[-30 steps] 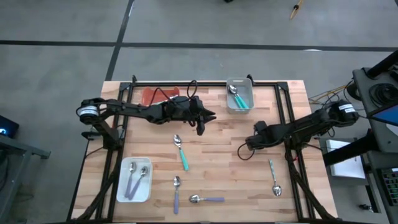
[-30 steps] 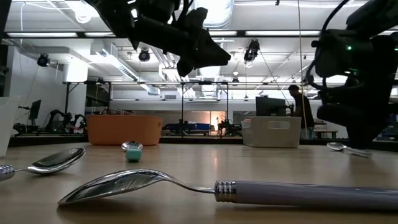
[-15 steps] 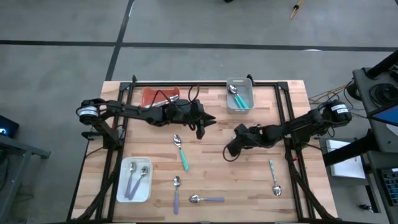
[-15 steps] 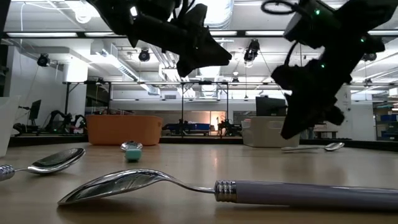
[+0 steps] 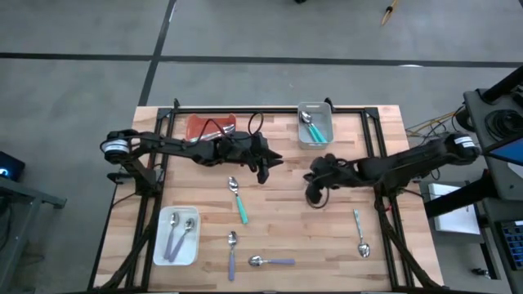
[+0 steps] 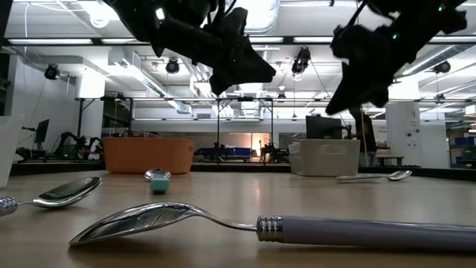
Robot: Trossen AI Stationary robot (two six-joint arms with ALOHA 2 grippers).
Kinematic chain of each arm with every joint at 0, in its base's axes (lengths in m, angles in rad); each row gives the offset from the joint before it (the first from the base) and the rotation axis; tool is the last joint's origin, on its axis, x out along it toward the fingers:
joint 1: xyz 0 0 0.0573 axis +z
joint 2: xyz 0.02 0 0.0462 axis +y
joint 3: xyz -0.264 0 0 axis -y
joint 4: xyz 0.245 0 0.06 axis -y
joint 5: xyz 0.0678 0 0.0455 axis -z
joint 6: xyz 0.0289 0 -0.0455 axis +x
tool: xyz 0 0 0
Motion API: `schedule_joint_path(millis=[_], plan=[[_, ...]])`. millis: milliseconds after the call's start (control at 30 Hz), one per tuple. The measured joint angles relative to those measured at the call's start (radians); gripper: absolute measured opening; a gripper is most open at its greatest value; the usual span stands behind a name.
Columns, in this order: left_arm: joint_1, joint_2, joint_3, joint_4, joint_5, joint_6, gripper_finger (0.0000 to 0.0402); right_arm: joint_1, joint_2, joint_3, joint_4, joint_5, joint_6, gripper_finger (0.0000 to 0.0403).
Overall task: Sort silverware by color (type)
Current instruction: Put the top blue patterned spoon into the orange bin
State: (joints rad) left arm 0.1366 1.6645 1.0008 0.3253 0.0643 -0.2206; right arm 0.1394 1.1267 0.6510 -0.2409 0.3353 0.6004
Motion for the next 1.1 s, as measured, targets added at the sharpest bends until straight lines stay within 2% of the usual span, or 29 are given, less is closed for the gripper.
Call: schedule_joint_path(millis=[233,333,433,567,667,833,1100], plan=[[-0.026,0.082,0.005,0.172,-0.002,-0.029,0.0075,-0.003,-0.188,-0.005,-0.034,0.086,-0.187,0.0017],[-0.038,0.151,0.058,0.201,-0.002,-0.029,0.0075,-0.006,-0.256,-0.007,-0.056,0.086,-0.271,0.0017],[-0.045,0.232,0.157,0.156,-0.001,-0.024,0.0075,-0.009,-0.315,-0.008,-0.068,0.086,-0.305,0.0018],[-0.046,0.344,0.325,0.003,-0.004,0.029,0.0075,-0.009,-0.364,-0.019,-0.070,0.086,-0.301,0.0018],[-0.046,0.416,0.418,-0.061,-0.071,0.072,0.0075,-0.009,-0.377,-0.022,-0.081,0.086,-0.332,0.0018],[-0.050,0.512,0.500,-0.064,-0.163,0.117,0.0075,-0.009,-0.399,-0.022,-0.070,0.122,-0.389,0.0017],[-0.080,0.641,0.568,-0.007,-0.213,0.138,0.0075,-0.009,-0.461,-0.022,-0.141,0.138,-0.373,0.0018]])
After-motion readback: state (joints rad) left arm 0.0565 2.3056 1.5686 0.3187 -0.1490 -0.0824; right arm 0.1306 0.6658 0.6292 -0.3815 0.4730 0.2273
